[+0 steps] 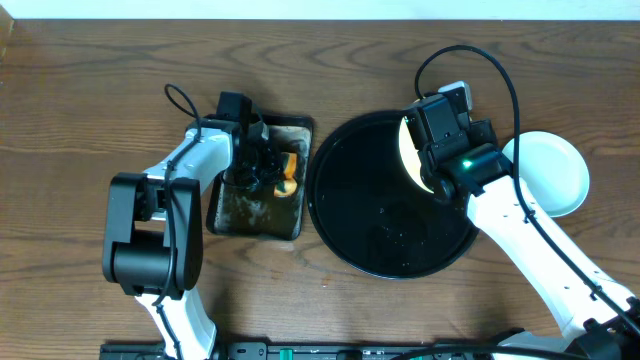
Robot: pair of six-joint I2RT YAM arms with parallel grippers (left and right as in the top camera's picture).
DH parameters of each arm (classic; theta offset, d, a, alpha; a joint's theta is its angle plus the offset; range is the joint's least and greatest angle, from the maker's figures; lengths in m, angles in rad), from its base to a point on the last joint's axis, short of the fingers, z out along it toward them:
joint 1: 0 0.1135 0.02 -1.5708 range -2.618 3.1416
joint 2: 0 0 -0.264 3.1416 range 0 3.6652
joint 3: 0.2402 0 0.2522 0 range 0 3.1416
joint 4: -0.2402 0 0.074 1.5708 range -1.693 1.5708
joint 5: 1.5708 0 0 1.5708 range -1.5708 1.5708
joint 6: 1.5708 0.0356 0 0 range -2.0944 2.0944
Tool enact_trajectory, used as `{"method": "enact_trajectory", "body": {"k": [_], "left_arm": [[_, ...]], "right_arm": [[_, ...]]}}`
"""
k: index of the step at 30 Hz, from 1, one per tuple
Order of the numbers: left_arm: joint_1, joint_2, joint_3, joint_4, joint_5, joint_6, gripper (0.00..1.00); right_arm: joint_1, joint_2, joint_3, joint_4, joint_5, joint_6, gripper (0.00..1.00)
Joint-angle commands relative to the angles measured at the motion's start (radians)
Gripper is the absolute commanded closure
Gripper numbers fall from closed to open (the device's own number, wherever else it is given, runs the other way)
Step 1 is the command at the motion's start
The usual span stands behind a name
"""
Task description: Clean dirty plates on tray and stack at the side
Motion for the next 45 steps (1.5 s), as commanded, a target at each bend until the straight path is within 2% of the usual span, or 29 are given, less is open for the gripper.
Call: {"method": "enact_trajectory", "body": {"k": [1,5,9,12,17,24,26,29,31,37,45], "left_arm": [[0.021,0.002,-0.015,-0.008,-0.038,0.01,0.92],[0.019,-0.09,-0.014,-0.013,-0.061,0.068,0.93],[0.018,-0.2,-0.014,-0.057,-0.259,0.072,0.93],[0.017,-0.236,-0.014,-0.081,-0.314,0.139,0.93],[0.017,-0.217,-0.042,-0.066,-0.323,0.154,0.93],[0.017,-0.175,-0.106,-0.014,-0.338,0.154,0.91],[0.017,-0.164,-0.108,-0.015,-0.338,0.154,0.83],[0.017,-0.166,-0.107,-0.014,-0.337,0.154,0.62],[0.017,-0.173,-0.106,-0.016,-0.337,0.154,0.55],[0.017,-0.243,-0.106,-0.02,-0.337,0.153,0.44],[0.017,-0.471,-0.106,-0.03,-0.338,0.153,0.36]], "right_arm": [[-0.002,-0.019,0.002,-0.001,0.014,0.014,0.99],[-0.002,-0.019,0.002,-0.001,0.014,0.014,0.99],[-0.002,-0.019,0.002,-0.001,0.014,0.018,0.99],[-0.002,-0.019,0.002,-0.001,0.008,0.061,0.99],[-0.007,-0.019,0.002,-0.001,-0.064,0.136,0.99],[-0.017,-0.019,0.002,0.003,-0.043,0.126,0.99],[-0.019,-0.019,0.002,0.003,-0.024,0.126,0.99],[-0.021,-0.019,0.002,0.002,0.021,0.126,0.99],[-0.021,-0.019,0.002,0.002,0.066,0.126,0.99],[-0.021,-0.019,0.002,0.001,0.208,0.126,0.99],[-0.021,-0.019,0.002,0.018,0.269,0.103,0.99]]}}
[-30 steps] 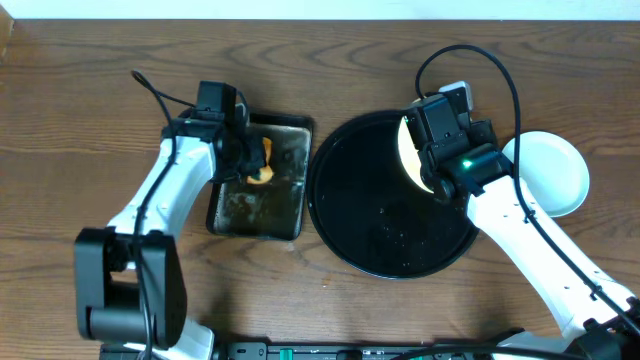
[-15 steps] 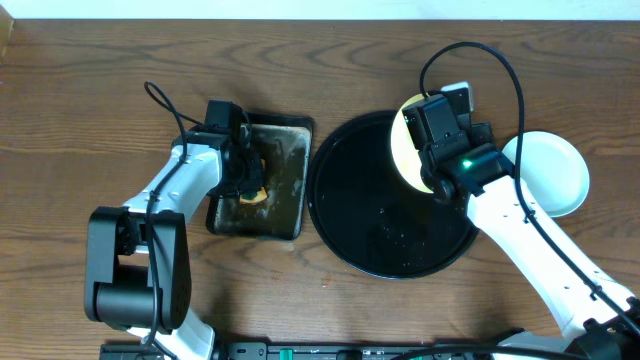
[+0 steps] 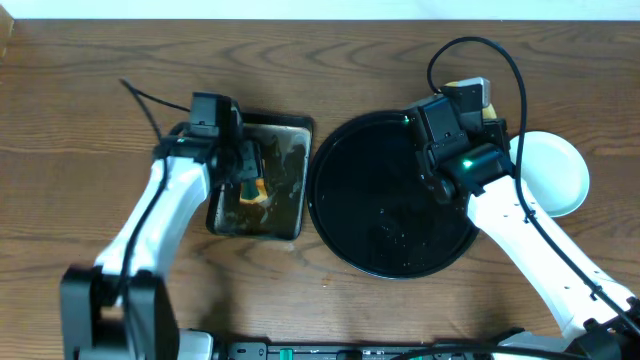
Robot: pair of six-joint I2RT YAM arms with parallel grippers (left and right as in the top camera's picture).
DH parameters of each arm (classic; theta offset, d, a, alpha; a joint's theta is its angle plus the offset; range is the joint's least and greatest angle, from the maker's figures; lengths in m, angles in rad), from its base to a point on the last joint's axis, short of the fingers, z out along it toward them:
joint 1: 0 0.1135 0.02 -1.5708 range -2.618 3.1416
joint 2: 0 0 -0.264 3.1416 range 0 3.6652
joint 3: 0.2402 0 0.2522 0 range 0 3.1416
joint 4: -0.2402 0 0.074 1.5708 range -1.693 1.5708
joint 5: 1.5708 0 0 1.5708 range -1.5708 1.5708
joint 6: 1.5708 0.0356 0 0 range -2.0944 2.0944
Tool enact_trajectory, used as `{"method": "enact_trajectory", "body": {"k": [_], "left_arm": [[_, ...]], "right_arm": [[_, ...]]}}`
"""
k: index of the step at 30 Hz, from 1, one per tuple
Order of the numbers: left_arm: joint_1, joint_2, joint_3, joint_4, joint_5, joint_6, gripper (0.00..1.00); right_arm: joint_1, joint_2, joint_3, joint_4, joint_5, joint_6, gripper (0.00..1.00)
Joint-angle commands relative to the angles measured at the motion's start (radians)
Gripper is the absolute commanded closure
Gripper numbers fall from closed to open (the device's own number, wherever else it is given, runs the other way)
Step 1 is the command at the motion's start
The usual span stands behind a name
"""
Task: Clean dirty plates on tray and stack at the side
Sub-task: 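Carry yellow plate right and stack it on the green plates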
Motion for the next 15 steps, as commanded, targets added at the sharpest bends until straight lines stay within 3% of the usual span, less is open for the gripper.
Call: {"method": "enact_trajectory", "body": {"k": [1,15], "left_arm": [[0.007,-0.102,0.006,-0.009,-0.014,0.005,0.36],[0.007,-0.138,0.006,-0.031,-0.014,0.006,0.36]], "right_arm": [[-0.019,-0.019,0.002,0.015,0.064,-0.022,0.99],[-0.003,-0.019,0.002,0.016,0.093,-0.024,0.99]]}}
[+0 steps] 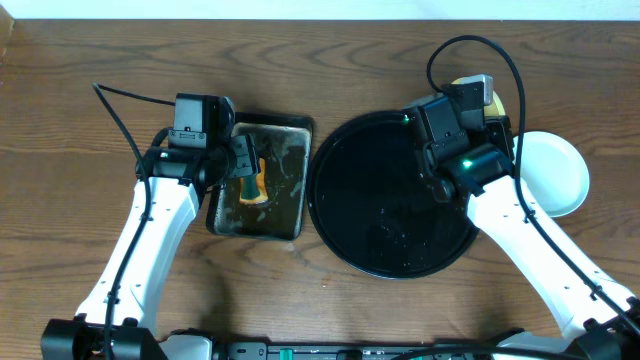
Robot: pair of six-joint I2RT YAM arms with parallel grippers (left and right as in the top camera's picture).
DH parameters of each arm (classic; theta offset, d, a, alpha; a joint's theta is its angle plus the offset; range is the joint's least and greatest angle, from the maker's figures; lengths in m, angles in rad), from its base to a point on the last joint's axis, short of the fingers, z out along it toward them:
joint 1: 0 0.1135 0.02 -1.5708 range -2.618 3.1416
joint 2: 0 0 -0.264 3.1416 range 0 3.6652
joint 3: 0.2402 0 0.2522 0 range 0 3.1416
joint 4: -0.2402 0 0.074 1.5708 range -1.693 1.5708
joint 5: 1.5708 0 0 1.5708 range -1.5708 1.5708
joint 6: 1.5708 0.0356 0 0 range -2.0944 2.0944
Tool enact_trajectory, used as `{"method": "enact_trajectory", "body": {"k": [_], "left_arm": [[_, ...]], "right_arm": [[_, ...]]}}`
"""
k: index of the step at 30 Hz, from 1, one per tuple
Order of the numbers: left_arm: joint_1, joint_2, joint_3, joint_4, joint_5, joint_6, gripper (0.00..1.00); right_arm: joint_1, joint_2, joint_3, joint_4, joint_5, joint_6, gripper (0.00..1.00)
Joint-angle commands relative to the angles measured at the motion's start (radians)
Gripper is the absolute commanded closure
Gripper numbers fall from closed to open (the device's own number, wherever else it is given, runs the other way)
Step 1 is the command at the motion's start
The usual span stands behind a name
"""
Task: Clean dirty plates on tray and stack at the side
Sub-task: 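Carry yellow plate right and stack it on the green plates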
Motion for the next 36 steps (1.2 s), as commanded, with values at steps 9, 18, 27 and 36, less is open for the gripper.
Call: {"method": "enact_trajectory", "body": {"k": [9,18,27,36], "left_arm": [[0.007,0.0,0.006,-0.066,-0.073,0.006,0.36],[0.007,0.0,0.006,-0.08,-0.073,0.006,0.36],[0.007,0.0,0.006,-0.092,-0.074,0.006,0.36],[0.007,0.0,0.004,-0.096,-0.074,0.006,0.36]], "right_arm": [[-0.072,-0.018,0.002,-0.011,-0.299,0.101,0.99],[-0.352,-0.018,0.002,-0.059,-0.594,0.236,0.99],[-0.698,0.005,-0.005,-0.063,-0.826,0.291,0.99],[-0.895,0.14,-0.007,-0.054,-0.882,0.291,0.99]]}}
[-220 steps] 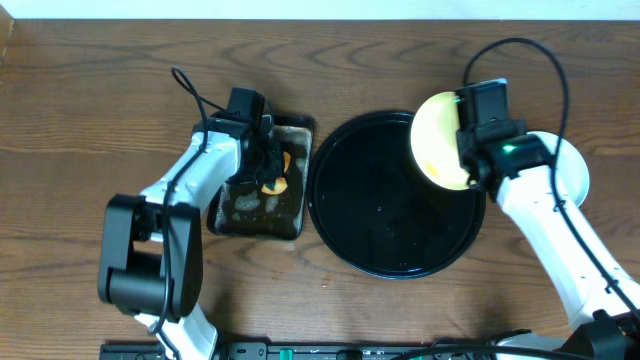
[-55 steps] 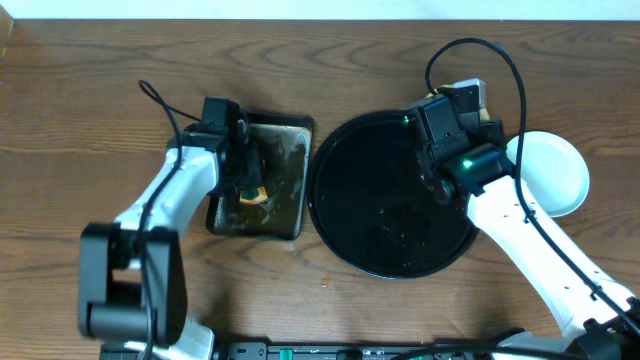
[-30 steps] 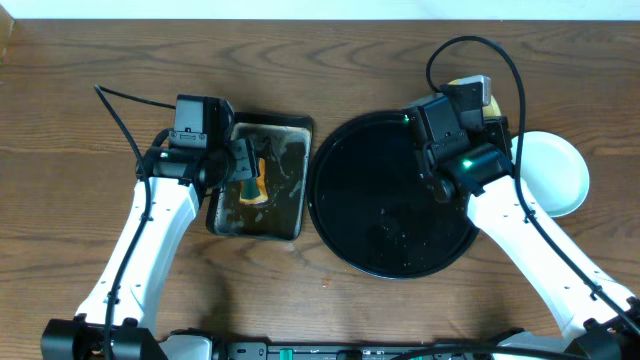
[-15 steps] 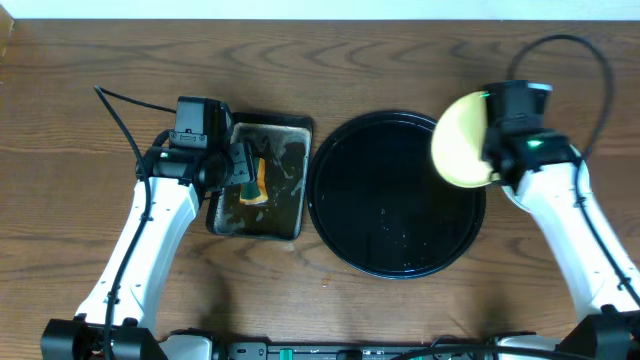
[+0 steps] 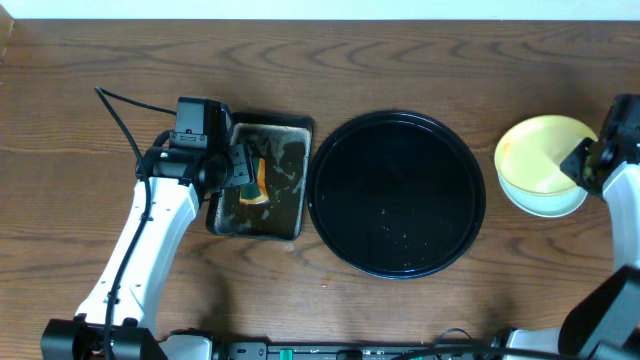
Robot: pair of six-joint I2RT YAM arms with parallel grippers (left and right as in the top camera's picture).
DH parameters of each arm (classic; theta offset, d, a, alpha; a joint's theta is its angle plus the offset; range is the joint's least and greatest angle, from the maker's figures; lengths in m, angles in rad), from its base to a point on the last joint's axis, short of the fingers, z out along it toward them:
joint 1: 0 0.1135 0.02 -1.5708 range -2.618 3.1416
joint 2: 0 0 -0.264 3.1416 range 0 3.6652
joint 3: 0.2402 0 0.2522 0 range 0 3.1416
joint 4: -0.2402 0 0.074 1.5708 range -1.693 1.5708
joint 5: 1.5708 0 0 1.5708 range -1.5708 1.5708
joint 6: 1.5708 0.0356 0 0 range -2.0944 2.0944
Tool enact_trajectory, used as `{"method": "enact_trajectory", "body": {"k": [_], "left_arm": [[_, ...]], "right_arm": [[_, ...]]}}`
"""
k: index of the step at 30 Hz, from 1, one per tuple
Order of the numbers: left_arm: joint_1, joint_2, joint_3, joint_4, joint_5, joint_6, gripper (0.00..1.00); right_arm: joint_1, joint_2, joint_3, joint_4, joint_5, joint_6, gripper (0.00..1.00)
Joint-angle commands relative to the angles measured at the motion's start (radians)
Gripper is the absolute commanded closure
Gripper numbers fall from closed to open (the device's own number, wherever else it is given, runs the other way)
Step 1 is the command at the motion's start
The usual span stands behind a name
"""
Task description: Clean dirty plates on tray and stack at the side
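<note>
A pale yellow plate [image 5: 535, 160] lies on top of a white plate [image 5: 548, 208] at the right side of the table. My right gripper [image 5: 585, 162] is at the yellow plate's right rim and appears still shut on it. The round black tray [image 5: 330, 230] in the middle has no plate on it. At the left, my left gripper [image 5: 247, 178] hangs over the small square black tray [image 5: 285, 225], shut on an orange and green sponge [image 5: 259, 186].
The square tray's bottom is smeared with wet grime. A black cable [image 5: 125, 105] loops off the left arm over the table. The right arm comes in from the table's right edge.
My right gripper has moved from the far right rim of the round tray to the right side, and the yellow plate now lies on the white plate. The left arm has not moved.
My right gripper held the yellow plate over the round tray's far right while the left gripper was on the sponge in the square tray. The left gripper and sponge then shifted to that tray's left part. The yellow plate moved off the round tray and now rests on the white plate.
</note>
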Motion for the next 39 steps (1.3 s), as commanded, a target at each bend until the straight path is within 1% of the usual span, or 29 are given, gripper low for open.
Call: {"method": "enact_trajectory", "body": {"k": [1,5,6,7,10,12,14,17,19,21,24,26,27,31,32,34,36,39], "left_arm": [[0.007,0.0,0.004,-0.003,-0.017,0.006,0.36],[0.007,0.0,0.004,-0.003,-0.017,0.006,0.36],[0.007,0.0,0.004,-0.003,-0.017,0.006,0.36],[0.007,0.0,0.004,-0.003,-0.017,0.006,0.36],[0.007,0.0,0.004,-0.003,-0.017,0.006,0.36],[0.007,0.0,0.004,-0.003,-0.017,0.006,0.36],[0.007,0.0,0.004,-0.003,-0.017,0.006,0.36],[0.007,0.0,0.004,-0.003,-0.017,0.006,0.35],[0.007,0.0,0.004,-0.003,-0.017,0.006,0.35],[0.007,0.0,0.004,0.003,-0.032,0.009,0.35],[0.007,0.0,0.004,0.022,-0.035,0.051,0.35],[0.007,0.002,0.004,0.034,-0.035,0.061,0.35],[0.007,0.006,0.004,0.034,-0.035,0.071,0.35],[0.007,0.03,0.005,0.007,-0.04,0.071,0.34],[0.007,0.036,0.005,-0.008,-0.04,0.07,0.3],[0.007,0.048,0.005,-0.06,-0.04,0.07,0.29],[0.007,0.051,0.005,-0.122,-0.04,0.07,0.21],[0.008,0.05,0.005,-0.22,-0.039,0.069,0.19]], "right_arm": [[-0.046,0.051,-0.006,0.006,-0.053,0.019,0.99],[-0.074,0.076,-0.006,0.006,-0.052,0.019,0.98],[-0.078,0.076,-0.006,0.007,-0.053,0.019,0.96],[-0.084,0.076,-0.006,0.009,-0.052,0.019,0.92],[-0.088,0.075,-0.006,0.016,-0.053,0.019,0.43],[-0.088,0.075,-0.006,0.016,-0.076,0.019,0.43],[-0.088,0.075,-0.006,0.016,-0.143,0.005,0.43],[-0.079,0.075,-0.006,0.017,-0.315,-0.072,0.43],[-0.061,0.075,-0.006,0.017,-0.428,-0.134,0.4],[-0.026,0.075,-0.006,0.013,-0.502,-0.178,0.3],[0.034,0.075,-0.006,0.013,-0.513,-0.217,0.18],[0.105,0.075,-0.005,0.013,-0.499,-0.274,0.01],[0.153,0.075,-0.005,0.008,-0.472,-0.293,0.01],[0.26,0.075,-0.005,-0.026,-0.444,-0.365,0.01],[0.284,0.075,-0.005,-0.037,-0.426,-0.367,0.01],[0.32,0.073,-0.005,-0.059,-0.391,-0.366,0.01],[0.34,0.065,-0.005,-0.084,-0.376,-0.348,0.01],[0.346,0.04,-0.005,-0.12,-0.377,-0.317,0.01]]}}
